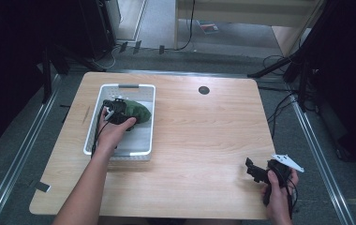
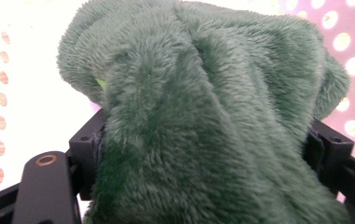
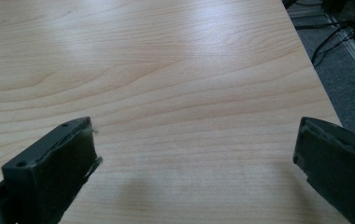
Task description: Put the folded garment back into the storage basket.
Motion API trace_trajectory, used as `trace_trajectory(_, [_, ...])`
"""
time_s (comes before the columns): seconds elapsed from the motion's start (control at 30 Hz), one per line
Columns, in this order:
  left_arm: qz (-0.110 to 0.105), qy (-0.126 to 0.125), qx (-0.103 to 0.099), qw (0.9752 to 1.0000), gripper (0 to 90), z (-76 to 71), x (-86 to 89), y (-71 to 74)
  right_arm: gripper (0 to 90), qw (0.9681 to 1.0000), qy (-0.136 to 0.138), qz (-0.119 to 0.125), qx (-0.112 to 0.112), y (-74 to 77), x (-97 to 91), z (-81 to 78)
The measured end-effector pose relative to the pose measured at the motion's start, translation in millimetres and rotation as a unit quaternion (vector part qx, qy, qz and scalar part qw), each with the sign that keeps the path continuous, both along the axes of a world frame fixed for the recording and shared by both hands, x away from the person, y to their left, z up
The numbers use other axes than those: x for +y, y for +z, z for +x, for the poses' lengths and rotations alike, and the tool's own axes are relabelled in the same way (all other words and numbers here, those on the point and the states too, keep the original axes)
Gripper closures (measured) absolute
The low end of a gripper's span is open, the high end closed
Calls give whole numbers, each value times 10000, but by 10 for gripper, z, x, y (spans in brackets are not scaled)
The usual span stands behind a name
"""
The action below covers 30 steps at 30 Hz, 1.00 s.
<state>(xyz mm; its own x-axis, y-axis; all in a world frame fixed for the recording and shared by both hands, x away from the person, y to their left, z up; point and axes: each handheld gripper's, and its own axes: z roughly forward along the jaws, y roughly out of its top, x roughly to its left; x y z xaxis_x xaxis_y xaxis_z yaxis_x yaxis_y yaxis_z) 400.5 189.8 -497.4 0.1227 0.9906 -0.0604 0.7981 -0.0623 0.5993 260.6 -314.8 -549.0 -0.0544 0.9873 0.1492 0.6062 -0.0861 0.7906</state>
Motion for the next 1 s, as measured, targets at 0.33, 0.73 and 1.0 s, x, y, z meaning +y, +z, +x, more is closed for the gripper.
trace_trajectory(0.33, [-199,145,111,9996,21,6,37,49,0,10000,-10,16,-6,-1,-3,0])
trace_trajectory(0.73, [-625,-54,-708,9955,2,-165,32,439,0,10000,-10,3,7,0,-1,2])
trace_trajectory(1.0, [-809,-228,-1132,9900,2,-344,12,653,0,10000,-12,15,-2,0,-1,1])
